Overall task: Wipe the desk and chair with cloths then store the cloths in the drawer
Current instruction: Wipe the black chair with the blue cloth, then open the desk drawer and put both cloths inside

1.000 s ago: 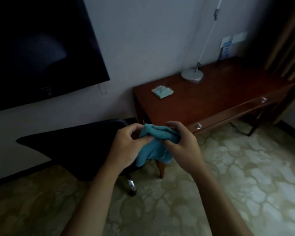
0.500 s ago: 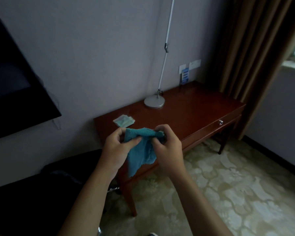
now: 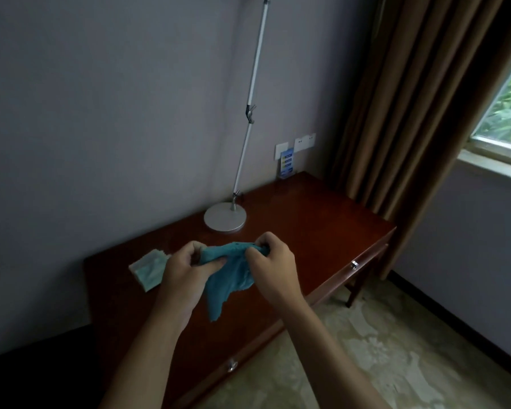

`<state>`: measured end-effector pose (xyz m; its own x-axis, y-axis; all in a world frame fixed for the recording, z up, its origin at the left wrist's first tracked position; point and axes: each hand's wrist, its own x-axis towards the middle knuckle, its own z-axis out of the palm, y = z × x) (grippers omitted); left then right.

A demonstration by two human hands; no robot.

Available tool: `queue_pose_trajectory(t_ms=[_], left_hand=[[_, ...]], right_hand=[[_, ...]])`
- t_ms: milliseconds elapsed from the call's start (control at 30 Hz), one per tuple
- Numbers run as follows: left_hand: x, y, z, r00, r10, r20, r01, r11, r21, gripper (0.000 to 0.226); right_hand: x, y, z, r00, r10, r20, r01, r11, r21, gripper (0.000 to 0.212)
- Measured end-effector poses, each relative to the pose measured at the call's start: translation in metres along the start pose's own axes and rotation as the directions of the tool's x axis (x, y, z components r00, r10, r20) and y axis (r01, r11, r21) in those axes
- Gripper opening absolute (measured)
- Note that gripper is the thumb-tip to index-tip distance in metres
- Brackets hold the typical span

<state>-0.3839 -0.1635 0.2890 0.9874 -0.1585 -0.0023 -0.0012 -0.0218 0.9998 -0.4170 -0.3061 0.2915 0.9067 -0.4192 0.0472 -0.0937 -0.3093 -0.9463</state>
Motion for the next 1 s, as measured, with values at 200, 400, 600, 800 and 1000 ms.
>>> queue_pose_trajectory(t_ms=[200,400,600,800,1000], left_hand=[[0.065,-0.02,0.031,0.995,-0.099,-0.019,0.099,0.995,0.024,0.023],[0.122,-0.081,0.047,0.919,-0.314,-0.239,0.305,0.949,-0.076,0.018],[0.136,-0.18,0.04,0.68,-0.612,-0.403,0.612,0.777,-0.147,0.02],[0.143,-0.239,0.023,0.499,-0.779,-0.379,0.77,0.599,-0.217,0.029],[0.178,-0.274,0.004,0.508,-0.76,-0.405,0.767,0.613,-0.189,0.026]], right_hand=[[0.082,0.029,-0.004,0.994,0.073,0.084,-0.071,0.997,-0.024,0.007],[0.157,0.087,0.016,0.948,0.158,0.277,-0.136,0.986,-0.096,0.008],[0.191,0.17,0.066,0.739,0.38,0.556,-0.243,0.92,-0.306,0.012],[0.212,0.224,0.111,0.571,0.547,0.612,-0.292,0.832,-0.471,0.019],[0.244,0.24,0.161,0.551,0.562,0.616,-0.276,0.82,-0.502,0.026]])
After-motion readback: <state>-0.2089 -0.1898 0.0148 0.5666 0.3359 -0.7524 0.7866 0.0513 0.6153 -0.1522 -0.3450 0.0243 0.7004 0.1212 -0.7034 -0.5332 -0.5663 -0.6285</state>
